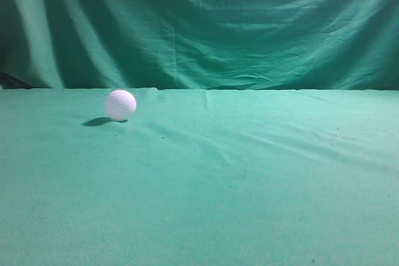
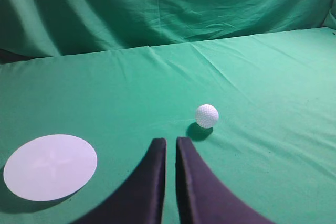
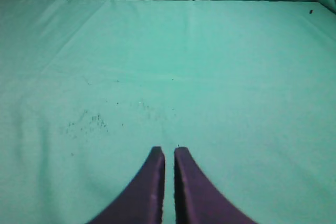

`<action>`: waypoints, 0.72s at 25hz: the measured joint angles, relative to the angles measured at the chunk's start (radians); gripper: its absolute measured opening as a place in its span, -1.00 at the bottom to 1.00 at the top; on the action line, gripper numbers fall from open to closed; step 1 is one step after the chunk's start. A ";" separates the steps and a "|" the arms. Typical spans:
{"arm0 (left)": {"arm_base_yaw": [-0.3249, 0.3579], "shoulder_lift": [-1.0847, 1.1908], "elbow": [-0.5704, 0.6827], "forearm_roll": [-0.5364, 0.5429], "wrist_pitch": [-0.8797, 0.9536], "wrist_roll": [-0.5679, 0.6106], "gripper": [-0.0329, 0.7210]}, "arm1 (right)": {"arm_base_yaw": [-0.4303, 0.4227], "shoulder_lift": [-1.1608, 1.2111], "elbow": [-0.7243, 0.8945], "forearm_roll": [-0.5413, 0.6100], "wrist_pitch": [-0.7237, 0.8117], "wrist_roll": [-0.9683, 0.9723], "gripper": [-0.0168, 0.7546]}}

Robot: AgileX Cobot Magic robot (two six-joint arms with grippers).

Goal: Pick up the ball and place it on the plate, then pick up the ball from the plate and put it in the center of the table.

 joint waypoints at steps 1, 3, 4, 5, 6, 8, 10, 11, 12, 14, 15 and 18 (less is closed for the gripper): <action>0.000 0.000 0.000 0.000 0.000 0.000 -0.78 | 0.000 0.000 0.000 0.000 0.000 0.000 -0.79; 0.000 0.000 0.000 0.000 0.000 0.000 -0.78 | 0.000 0.000 0.000 0.000 0.000 0.000 -0.79; 0.000 -0.002 0.000 0.000 0.000 0.000 -0.78 | 0.000 0.000 0.000 0.000 0.000 0.000 -0.79; 0.000 -0.004 0.000 0.000 0.000 0.000 -0.78 | 0.000 0.000 0.000 0.000 0.000 0.000 -0.79; 0.002 -0.013 0.000 0.004 0.000 0.004 -0.78 | 0.000 0.000 0.000 0.000 0.000 0.000 -0.79; 0.024 -0.032 0.000 0.032 0.003 0.011 -0.78 | 0.000 0.000 0.000 0.000 0.000 0.000 -0.79; 0.068 -0.036 0.029 0.063 0.005 0.013 -0.78 | 0.000 0.000 0.000 0.000 0.000 0.000 -0.79; 0.085 -0.038 0.049 0.074 0.005 0.015 -0.78 | 0.000 0.000 0.000 0.000 0.002 0.000 -0.79; 0.099 -0.037 0.072 0.085 0.003 0.015 -0.78 | 0.000 0.000 0.000 0.000 0.002 0.000 -0.79; 0.127 -0.037 0.125 0.118 -0.003 0.015 -0.78 | 0.000 0.000 0.000 0.000 0.002 0.000 -0.79; 0.138 -0.037 0.156 0.128 -0.013 0.015 -0.78 | 0.000 0.000 0.000 0.000 0.002 0.000 -0.79; 0.151 -0.037 0.181 0.139 -0.023 0.012 -0.78 | 0.000 0.000 0.000 0.000 0.002 0.000 -0.79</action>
